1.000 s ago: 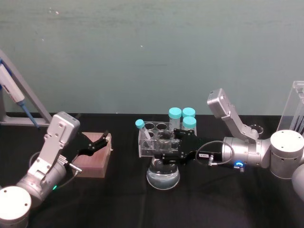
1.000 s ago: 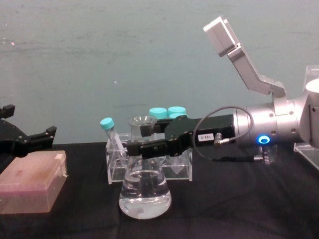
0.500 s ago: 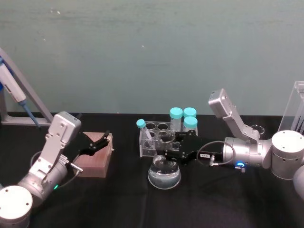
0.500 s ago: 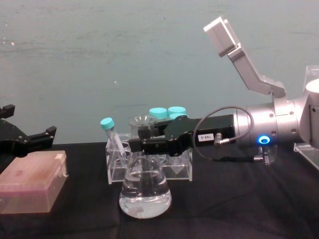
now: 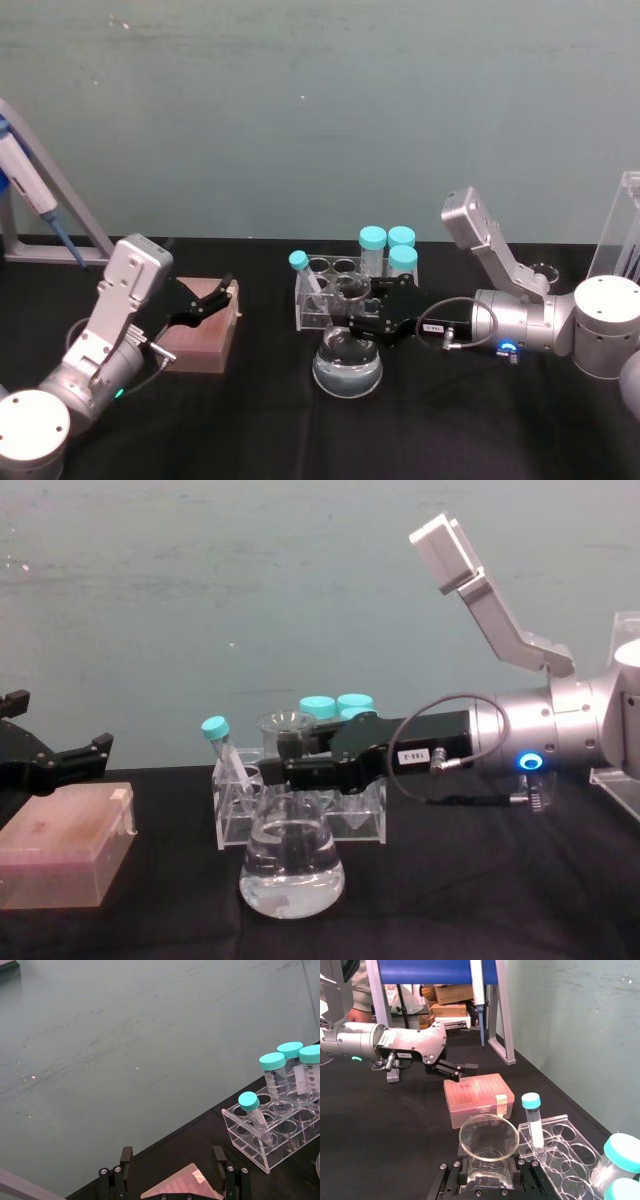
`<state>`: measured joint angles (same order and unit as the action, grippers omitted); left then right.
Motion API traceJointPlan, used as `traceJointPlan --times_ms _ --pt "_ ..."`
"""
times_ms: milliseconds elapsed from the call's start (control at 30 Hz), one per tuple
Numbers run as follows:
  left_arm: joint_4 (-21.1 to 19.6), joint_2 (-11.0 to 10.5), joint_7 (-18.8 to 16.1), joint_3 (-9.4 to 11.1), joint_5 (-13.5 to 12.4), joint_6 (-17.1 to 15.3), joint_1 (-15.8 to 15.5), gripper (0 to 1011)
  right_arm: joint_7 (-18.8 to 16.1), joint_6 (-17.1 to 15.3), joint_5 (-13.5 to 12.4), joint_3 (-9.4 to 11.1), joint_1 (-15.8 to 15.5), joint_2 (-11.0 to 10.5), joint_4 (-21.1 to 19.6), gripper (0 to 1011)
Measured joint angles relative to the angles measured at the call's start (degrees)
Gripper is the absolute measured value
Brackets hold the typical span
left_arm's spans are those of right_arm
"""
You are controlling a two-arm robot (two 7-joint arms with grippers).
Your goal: Place the experimental apparatus aside using one hand.
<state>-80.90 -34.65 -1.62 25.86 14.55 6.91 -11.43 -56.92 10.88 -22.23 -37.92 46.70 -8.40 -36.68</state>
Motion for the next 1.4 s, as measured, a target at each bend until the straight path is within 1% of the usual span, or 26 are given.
traceJointPlan --times_ms 833,967,1400 --pt "0.0 0.0 0.0 0.0 0.0 0.0 0.0 1000 0.1 -1.0 -1.0 1.5 -1.6 -1.6 -2.6 451" --pt "0.0 0.0 0.0 0.0 0.0 0.0 0.0 1000 0.2 -1.4 -1.2 1.5 -2.0 -2.2 -3.8 451" --pt "0.0 0.0 0.0 0.0 0.0 0.0 0.0 1000 1.5 -3.2 -2.5 2.0 -4.5 -5.6 -9.8 451"
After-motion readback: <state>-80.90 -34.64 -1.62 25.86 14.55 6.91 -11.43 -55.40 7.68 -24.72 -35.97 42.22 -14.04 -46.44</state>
